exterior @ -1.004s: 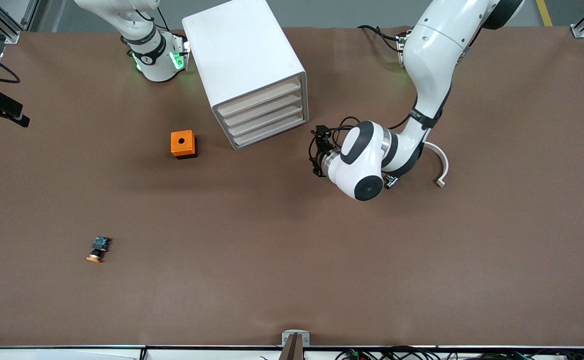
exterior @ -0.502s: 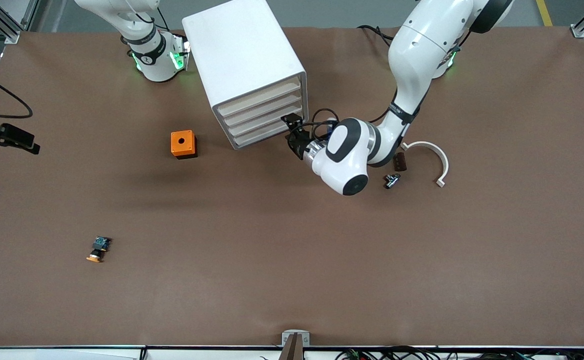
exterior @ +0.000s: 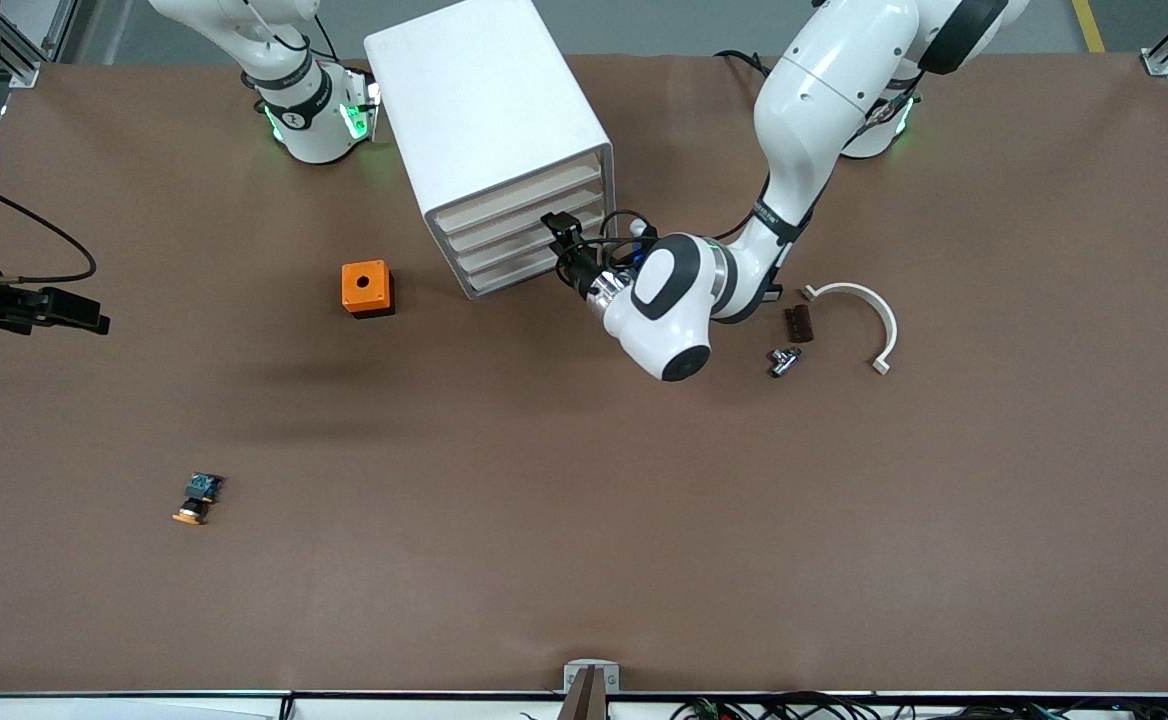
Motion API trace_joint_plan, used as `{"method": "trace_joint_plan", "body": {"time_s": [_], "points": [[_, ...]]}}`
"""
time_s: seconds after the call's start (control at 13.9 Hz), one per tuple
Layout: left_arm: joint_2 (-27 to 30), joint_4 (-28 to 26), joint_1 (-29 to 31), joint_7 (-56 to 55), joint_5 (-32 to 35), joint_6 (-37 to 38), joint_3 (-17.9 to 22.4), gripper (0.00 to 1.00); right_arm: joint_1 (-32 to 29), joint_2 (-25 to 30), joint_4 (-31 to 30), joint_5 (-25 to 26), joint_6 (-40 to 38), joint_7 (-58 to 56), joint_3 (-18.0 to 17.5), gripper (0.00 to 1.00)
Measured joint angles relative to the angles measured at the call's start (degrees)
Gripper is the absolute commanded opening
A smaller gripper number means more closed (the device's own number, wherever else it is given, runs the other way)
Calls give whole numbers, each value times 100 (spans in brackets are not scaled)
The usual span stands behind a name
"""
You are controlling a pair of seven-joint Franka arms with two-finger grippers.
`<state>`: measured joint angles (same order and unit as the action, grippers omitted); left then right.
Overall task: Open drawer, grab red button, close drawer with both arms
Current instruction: 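Reach the left gripper to the white cabinet's drawer front, then pull the drawer open with the left gripper while the right gripper approaches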
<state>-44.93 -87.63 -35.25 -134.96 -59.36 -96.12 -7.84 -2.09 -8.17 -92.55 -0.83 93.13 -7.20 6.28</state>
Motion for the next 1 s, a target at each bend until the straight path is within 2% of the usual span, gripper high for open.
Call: {"method": "trace_joint_plan", "body": {"time_s": [0.14,0.22,0.36,0.72,1.0], "points": [[-26,2,-120,-12,-45,5,-1,41,0,0,-20,-6,-14,249,-6,100],[-26,4,-168,-54,-85,5,-1,33,4,0,-21,-10,-28,450,-22,100],[-26,15,-222,-109,-116,5,-1,1,65,1,-20,-20,-37,906,-67,100],[-30,69,-203,-115,-116,3,89,0,894,31,-16,-27,-47,2806,-132,100],[-75,333,-2,-96,-115,1,385,0,1965,22,-27,-31,81,4820,-166,100]]}}
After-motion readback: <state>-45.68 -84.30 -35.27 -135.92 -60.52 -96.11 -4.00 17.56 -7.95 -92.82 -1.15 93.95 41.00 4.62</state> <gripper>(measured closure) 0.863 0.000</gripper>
